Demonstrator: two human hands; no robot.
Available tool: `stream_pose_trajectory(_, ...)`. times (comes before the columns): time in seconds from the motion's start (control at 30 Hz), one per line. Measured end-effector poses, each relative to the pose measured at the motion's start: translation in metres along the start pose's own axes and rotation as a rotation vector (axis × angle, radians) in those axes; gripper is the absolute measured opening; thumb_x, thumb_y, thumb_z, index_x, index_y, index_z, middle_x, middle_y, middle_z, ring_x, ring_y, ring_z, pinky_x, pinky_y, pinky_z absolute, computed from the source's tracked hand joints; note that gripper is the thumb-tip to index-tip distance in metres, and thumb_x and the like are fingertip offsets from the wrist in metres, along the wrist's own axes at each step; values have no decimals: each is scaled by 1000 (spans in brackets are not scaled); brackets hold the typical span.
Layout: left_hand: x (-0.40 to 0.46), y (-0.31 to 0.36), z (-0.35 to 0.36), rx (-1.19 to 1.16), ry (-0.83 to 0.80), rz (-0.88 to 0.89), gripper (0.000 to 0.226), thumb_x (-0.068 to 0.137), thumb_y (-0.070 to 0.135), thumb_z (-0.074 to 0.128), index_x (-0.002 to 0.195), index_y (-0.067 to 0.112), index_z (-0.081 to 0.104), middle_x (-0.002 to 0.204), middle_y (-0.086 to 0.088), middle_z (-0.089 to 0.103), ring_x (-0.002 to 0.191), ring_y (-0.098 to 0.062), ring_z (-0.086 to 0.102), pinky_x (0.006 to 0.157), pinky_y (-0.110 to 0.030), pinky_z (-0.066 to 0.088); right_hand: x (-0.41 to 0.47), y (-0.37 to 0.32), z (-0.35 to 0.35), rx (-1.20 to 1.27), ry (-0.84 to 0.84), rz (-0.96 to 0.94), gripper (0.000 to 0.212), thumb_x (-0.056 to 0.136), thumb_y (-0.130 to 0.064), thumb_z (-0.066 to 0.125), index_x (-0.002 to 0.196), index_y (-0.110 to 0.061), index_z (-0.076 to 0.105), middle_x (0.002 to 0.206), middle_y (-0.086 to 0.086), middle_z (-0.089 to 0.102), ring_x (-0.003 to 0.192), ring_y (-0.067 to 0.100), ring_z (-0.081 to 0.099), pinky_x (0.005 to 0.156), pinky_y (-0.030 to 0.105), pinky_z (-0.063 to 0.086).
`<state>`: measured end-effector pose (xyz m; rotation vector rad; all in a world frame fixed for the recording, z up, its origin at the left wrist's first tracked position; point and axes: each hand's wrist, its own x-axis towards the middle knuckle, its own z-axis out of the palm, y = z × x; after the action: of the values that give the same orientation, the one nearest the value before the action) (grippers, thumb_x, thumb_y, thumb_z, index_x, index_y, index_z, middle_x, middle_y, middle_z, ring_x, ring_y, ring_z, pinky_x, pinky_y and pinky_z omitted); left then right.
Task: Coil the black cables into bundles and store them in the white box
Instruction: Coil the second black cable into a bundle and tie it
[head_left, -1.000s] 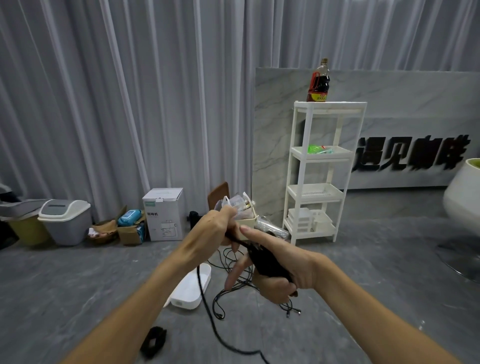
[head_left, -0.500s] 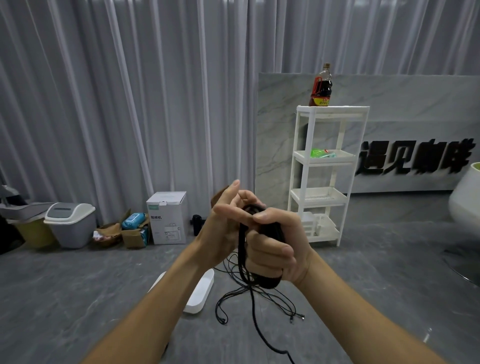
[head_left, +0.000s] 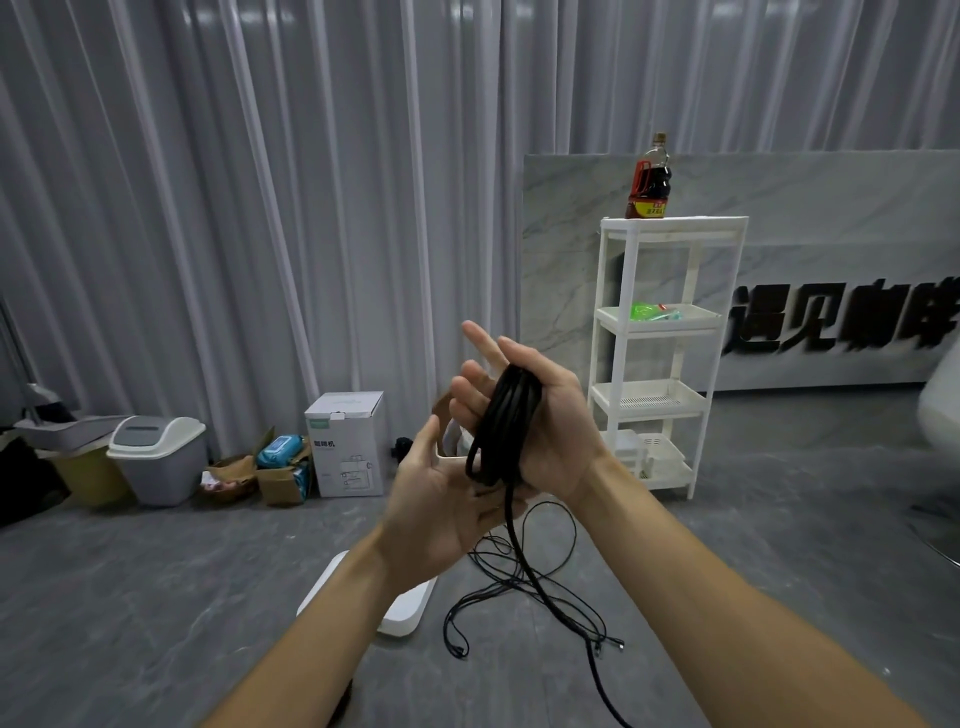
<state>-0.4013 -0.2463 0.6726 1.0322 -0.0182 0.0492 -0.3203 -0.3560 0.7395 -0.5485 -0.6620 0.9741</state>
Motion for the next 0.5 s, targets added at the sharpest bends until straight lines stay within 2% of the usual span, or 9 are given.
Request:
stream_pose_trajectory(0.03, -1, 1, -2, 12, 2, -36, 94, 92, 75, 26, 130, -3, 61, 133, -28, 57, 120, -37, 59, 107, -43, 43, 1, -2, -2, -37, 31, -9, 51, 89, -28, 63, 139, -18, 57, 88, 10, 72, 80, 25, 73, 73, 36, 60)
stream_pose_trajectory(0.1, -5, 2, -4, 21, -7, -101, 95, 90, 76, 23, 127, -2, 64, 129, -23, 62, 104, -28, 63, 94, -36, 49, 2, -6, -6, -120, 96, -33, 49, 91, -28, 62, 139, -20, 56, 93, 11, 75, 82, 26, 74, 71, 35, 60)
stream_pose_trajectory(0.23, -7, 2, -6, 78, -39, -167, 92, 85, 77, 30, 121, 2, 69, 121, -18, 67, 89, -19, 64, 83, -29, 52, 4, -8, -17, -212, 186, -65, 44, 100, -25, 52, 144, -24, 46, 100, 13, 76, 81, 29, 75, 69, 36, 60)
stream_pose_trajectory(0.3, -6, 1, -5, 111, -28, -190, 90, 85, 76, 34, 119, 1, 70, 107, -15, 70, 75, -16, 60, 72, -25, 51, 4, -9, -23, -178, 242, -67, 45, 99, -24, 55, 143, -24, 47, 83, 9, 73, 62, 22, 68, 63, 34, 59)
stream_pose_trajectory(0.37, -4, -1, -1, 183, 18, -201, 82, 86, 71, 42, 117, 1, 72, 95, -13, 68, 62, -12, 50, 59, -20, 45, 3, -10, -29, -92, 276, -53, 48, 92, -23, 63, 139, -20, 52, 62, 1, 55, 46, 14, 50, 53, 29, 53)
stream_pose_trajectory(0.43, -4, -2, 3, 325, 51, -167, 64, 87, 61, 58, 120, 7, 70, 86, -9, 66, 56, -10, 39, 52, -17, 34, 1, -11, -30, -27, 253, -14, 49, 82, -24, 71, 128, -16, 58, 52, -4, 38, 40, 11, 37, 47, 26, 46)
stream_pose_trajectory(0.5, -6, -3, 5, 471, 10, -95, 50, 85, 51, 68, 125, 21, 62, 80, -5, 62, 54, -10, 30, 49, -18, 25, -1, -10, -30, -6, 227, 6, 50, 79, -25, 70, 127, -13, 59, 47, -5, 31, 36, 10, 32, 43, 25, 43)
